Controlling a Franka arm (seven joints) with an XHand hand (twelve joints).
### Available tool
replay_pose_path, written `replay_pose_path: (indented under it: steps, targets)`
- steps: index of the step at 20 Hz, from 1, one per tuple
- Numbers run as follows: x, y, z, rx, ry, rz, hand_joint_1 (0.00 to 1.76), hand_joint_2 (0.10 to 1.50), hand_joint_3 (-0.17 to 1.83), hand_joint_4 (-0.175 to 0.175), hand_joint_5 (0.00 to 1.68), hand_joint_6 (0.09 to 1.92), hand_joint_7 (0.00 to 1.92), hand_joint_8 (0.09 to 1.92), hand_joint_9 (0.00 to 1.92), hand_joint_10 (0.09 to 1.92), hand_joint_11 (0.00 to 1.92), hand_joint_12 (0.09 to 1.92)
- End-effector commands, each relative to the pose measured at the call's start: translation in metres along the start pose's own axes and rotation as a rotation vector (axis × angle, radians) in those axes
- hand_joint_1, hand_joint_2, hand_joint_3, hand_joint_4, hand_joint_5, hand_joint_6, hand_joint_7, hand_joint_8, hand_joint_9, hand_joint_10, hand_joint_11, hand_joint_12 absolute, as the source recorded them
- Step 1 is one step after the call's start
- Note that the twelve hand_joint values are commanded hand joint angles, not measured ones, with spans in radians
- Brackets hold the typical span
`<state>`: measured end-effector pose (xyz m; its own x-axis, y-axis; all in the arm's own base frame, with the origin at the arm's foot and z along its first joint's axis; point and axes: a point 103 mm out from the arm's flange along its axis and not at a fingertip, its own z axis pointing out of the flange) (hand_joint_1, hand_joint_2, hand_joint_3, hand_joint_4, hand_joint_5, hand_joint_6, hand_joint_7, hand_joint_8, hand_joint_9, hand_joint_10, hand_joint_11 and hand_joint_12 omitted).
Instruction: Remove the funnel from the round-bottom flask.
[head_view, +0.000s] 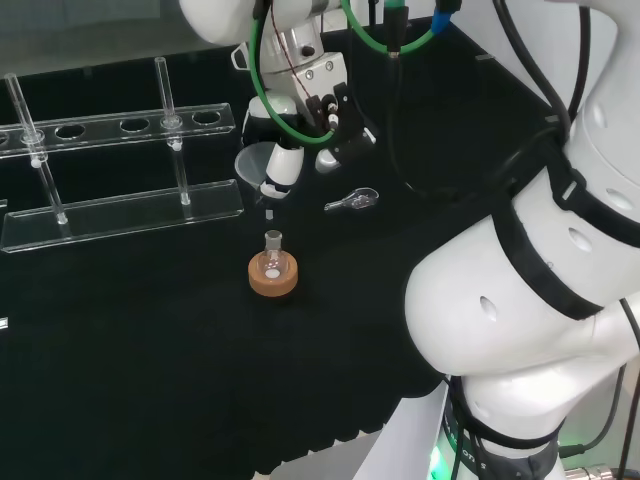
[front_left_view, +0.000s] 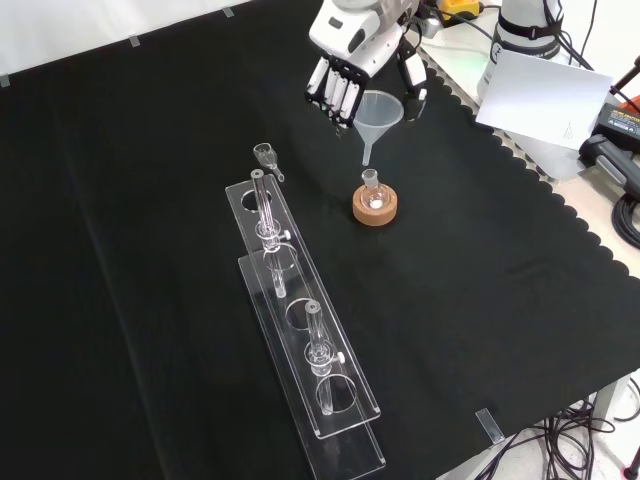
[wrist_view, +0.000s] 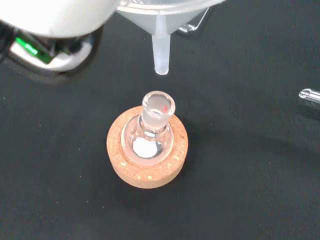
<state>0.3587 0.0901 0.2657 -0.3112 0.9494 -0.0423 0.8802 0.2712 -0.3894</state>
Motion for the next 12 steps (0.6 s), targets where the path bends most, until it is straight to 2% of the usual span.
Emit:
replay_pose_path:
  steps: [1,5,12]
  targets:
    - [0.005,-0.005,-0.016,-0.024,0.0,-0.01,0.95,0.4,0.75,-0.047,0.7,0.09,0.83,0.64,0.81,0.5,0.33,1.34]
    - [0.006,-0.005,-0.036,-0.065,0.022,-0.002,0.94,0.4,0.75,-0.047,0.7,0.09,0.83,0.64,0.81,0.5,0.33,1.33]
    - [0.008,0.008,-0.067,-0.093,0.014,0.016,0.94,0.41,0.76,-0.047,0.71,0.09,0.84,0.64,0.81,0.5,0.34,1.33]
